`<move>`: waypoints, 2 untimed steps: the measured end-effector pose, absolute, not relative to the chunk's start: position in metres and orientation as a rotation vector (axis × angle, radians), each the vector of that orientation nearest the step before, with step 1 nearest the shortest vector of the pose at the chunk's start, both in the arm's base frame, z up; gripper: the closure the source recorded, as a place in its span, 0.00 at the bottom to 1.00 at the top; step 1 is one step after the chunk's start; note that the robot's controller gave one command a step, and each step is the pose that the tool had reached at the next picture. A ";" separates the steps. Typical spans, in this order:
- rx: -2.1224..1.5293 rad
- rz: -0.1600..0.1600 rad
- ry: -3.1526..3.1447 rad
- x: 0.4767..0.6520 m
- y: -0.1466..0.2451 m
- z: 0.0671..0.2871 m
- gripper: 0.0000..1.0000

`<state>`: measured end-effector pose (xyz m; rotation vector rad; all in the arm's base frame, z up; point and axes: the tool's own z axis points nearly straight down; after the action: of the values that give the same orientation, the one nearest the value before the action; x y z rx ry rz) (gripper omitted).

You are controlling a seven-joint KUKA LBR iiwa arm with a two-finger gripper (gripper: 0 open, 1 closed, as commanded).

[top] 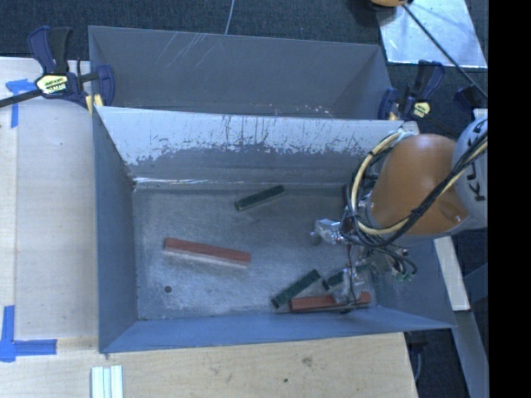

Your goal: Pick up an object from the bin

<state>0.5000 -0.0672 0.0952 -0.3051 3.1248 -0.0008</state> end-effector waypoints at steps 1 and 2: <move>-0.342 -0.002 3.118 0.511 -0.051 0.100 0.00; -0.242 0.001 3.134 0.501 -0.056 0.069 0.00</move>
Offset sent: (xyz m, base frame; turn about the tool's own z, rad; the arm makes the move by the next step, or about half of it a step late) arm 0.0008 0.0112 -0.0252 0.0399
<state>0.5008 -0.0559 0.0694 -0.2419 3.1337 0.0009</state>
